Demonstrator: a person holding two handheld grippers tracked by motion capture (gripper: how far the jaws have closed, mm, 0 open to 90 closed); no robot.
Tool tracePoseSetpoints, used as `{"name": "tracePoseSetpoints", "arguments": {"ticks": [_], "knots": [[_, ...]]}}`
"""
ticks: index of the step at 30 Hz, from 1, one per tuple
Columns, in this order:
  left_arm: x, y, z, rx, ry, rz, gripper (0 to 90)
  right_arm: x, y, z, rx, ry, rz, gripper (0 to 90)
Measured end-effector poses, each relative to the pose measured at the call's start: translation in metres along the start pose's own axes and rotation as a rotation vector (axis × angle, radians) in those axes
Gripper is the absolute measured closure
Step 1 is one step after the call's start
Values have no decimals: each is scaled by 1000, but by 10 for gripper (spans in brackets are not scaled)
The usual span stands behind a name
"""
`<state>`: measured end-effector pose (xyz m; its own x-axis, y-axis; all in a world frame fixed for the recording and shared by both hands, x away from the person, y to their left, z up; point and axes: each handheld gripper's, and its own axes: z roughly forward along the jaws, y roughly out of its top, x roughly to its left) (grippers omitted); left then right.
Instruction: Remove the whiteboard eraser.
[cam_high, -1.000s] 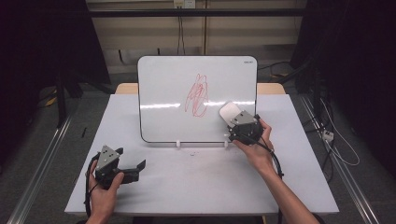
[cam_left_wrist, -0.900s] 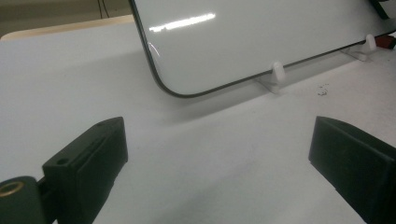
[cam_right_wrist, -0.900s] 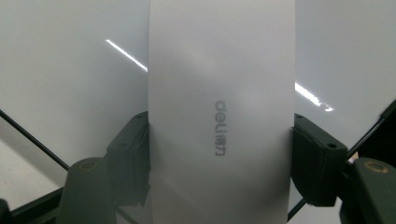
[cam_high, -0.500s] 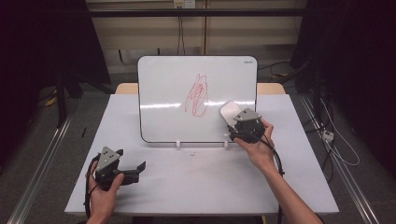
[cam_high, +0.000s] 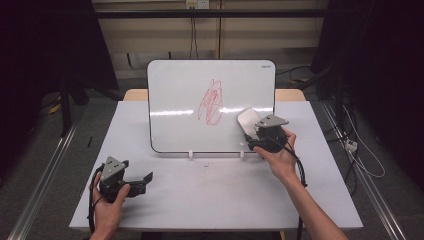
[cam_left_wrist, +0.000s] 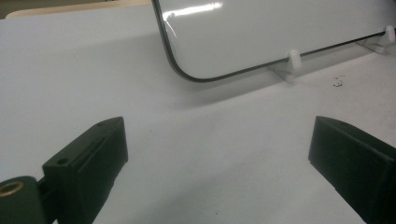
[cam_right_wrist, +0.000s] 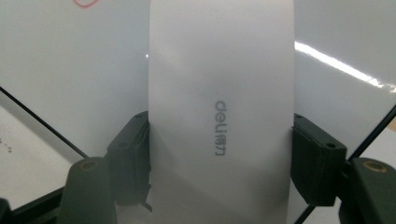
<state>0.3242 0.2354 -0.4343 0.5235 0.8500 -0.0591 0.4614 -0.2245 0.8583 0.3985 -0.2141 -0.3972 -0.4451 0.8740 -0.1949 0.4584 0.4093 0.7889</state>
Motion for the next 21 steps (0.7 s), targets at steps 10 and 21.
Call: {"name": "tracePoseSetpoints", "arguments": {"ticks": [10,21], "knots": [[-1,1,-2,-13,13,5,48,4,2,-7,-30,9,1,319],[-2,2,0,-8,11,9,48,7,7,-15,-80,10,-16,319]]}}
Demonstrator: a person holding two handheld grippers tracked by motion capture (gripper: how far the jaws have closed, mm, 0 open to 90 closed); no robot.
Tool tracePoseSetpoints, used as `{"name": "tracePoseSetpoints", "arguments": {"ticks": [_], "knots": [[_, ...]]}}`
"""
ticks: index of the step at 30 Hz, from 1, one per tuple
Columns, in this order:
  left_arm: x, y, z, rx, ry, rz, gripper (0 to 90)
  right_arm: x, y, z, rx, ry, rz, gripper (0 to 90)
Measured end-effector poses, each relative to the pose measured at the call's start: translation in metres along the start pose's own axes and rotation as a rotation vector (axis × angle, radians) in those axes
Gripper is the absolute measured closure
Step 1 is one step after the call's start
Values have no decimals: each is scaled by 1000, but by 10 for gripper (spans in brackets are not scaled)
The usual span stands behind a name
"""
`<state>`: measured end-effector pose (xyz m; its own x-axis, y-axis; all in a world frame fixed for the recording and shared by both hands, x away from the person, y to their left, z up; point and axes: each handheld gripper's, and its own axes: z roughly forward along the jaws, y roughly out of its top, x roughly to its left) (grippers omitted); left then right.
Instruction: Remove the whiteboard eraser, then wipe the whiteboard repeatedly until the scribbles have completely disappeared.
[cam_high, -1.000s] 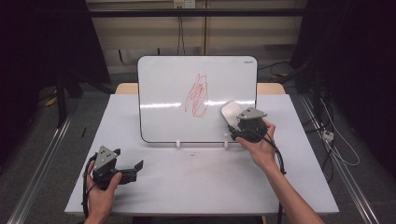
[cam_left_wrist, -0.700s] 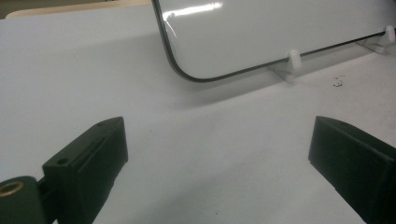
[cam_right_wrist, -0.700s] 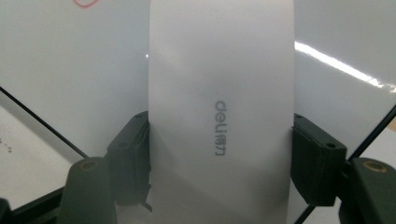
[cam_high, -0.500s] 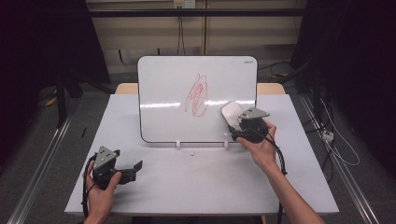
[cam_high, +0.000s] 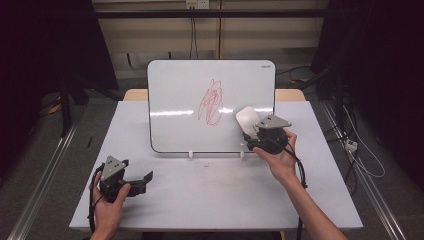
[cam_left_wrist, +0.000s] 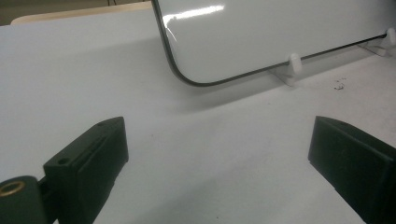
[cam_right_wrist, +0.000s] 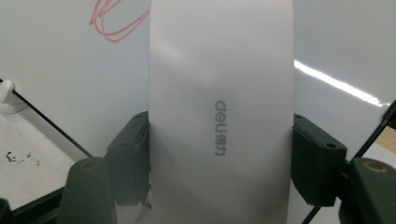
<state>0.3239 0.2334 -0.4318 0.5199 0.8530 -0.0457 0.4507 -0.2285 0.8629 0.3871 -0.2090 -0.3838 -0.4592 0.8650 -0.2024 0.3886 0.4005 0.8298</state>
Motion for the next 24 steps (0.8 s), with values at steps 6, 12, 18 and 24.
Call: {"name": "tracePoseSetpoints", "arguments": {"ticks": [6,12,18,24], "knots": [[-1,0,0,-3,-2,2,48,2,4,-3,-16,0,-2,320],[1,0,-1,-6,8,-4,48,3,12,-5,-41,0,-10,319],[5,-2,0,0,15,-17,48,3,22,-3,-63,2,-16,320],[5,-1,4,9,1,-8,49,2,31,-1,-90,-2,-9,319]]}}
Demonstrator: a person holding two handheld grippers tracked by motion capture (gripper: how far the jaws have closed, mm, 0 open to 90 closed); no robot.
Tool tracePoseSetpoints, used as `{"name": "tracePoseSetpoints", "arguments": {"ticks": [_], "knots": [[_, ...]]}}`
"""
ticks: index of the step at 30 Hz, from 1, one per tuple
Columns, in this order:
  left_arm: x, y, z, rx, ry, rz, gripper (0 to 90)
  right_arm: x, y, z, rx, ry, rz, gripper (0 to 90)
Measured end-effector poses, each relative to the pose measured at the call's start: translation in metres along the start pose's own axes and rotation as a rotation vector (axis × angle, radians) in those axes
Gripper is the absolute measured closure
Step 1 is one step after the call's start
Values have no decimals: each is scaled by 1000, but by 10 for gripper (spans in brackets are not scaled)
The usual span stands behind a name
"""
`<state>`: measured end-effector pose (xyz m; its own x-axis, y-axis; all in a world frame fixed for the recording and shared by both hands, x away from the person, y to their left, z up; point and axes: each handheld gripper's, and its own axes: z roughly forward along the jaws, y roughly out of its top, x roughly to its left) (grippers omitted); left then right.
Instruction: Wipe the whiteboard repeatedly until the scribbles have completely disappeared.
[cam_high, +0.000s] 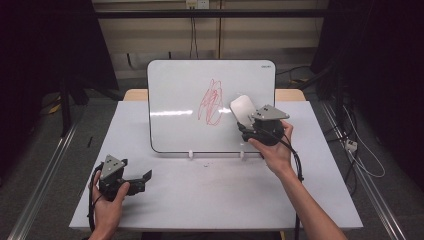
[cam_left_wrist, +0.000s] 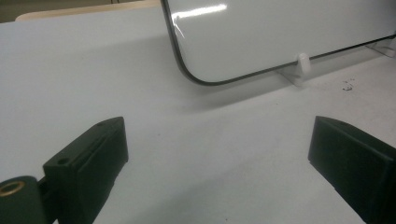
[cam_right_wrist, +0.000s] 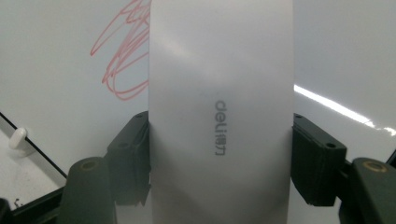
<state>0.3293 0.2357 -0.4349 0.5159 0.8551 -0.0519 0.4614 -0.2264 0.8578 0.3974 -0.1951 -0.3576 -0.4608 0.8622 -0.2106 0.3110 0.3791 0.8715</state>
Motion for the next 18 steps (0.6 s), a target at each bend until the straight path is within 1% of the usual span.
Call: {"name": "tracePoseSetpoints", "arguments": {"ticks": [2,6,10,11,13,18], "knots": [[-1,0,1,-2,-4,1,48,1,3,1,1,-1,0,320],[-2,1,1,-1,-7,11,48,2,9,4,-10,-1,-19,320],[-2,2,2,-6,-11,9,48,1,17,6,-25,-8,-14,319],[-2,3,3,1,-10,8,48,1,20,7,-26,-8,-12,319],[-2,4,5,-4,-16,7,48,0,25,9,-29,-18,-19,319],[-2,6,5,-3,-9,6,48,-4,36,14,-42,-18,-20,319]]}}
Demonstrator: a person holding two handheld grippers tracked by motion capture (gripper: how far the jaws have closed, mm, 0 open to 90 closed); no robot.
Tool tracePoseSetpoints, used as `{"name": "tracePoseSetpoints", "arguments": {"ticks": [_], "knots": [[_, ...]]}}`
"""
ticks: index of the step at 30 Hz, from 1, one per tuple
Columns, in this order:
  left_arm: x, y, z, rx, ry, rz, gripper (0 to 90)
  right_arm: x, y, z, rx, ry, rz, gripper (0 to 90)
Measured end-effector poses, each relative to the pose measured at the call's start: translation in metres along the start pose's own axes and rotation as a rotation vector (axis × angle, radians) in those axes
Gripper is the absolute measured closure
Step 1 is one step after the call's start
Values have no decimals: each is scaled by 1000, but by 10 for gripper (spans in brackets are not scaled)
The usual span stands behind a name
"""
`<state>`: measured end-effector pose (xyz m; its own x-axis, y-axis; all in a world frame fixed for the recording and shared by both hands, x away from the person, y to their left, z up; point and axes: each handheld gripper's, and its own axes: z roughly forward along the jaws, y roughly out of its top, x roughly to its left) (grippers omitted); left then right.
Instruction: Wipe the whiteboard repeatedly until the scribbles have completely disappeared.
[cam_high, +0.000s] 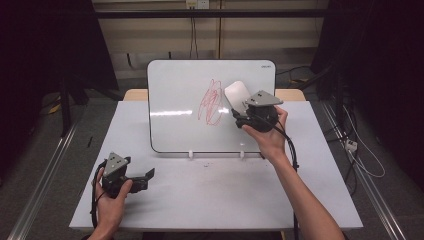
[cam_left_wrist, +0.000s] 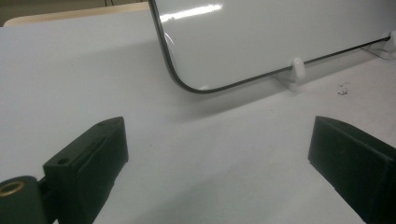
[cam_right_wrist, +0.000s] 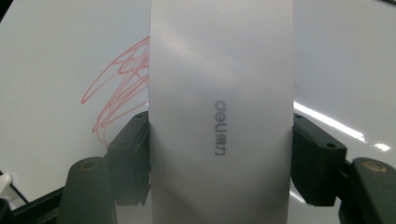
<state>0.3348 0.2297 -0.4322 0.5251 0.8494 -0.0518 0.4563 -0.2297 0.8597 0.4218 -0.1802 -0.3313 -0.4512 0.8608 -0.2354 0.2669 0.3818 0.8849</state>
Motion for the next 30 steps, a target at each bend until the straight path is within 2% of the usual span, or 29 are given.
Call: {"name": "tracePoseSetpoints", "arguments": {"ticks": [11,16,26,30], "knots": [[-2,0,0,-1,-9,13,48,0,22,12,-16,-20,-31,320],[-1,-2,-4,-7,-8,8,48,3,29,15,-9,-32,-51,319],[1,-3,-6,-14,-4,2,48,-1,45,31,9,-62,-73,319],[0,-3,-6,-13,-7,5,48,-2,46,39,25,-55,-63,320]]}}
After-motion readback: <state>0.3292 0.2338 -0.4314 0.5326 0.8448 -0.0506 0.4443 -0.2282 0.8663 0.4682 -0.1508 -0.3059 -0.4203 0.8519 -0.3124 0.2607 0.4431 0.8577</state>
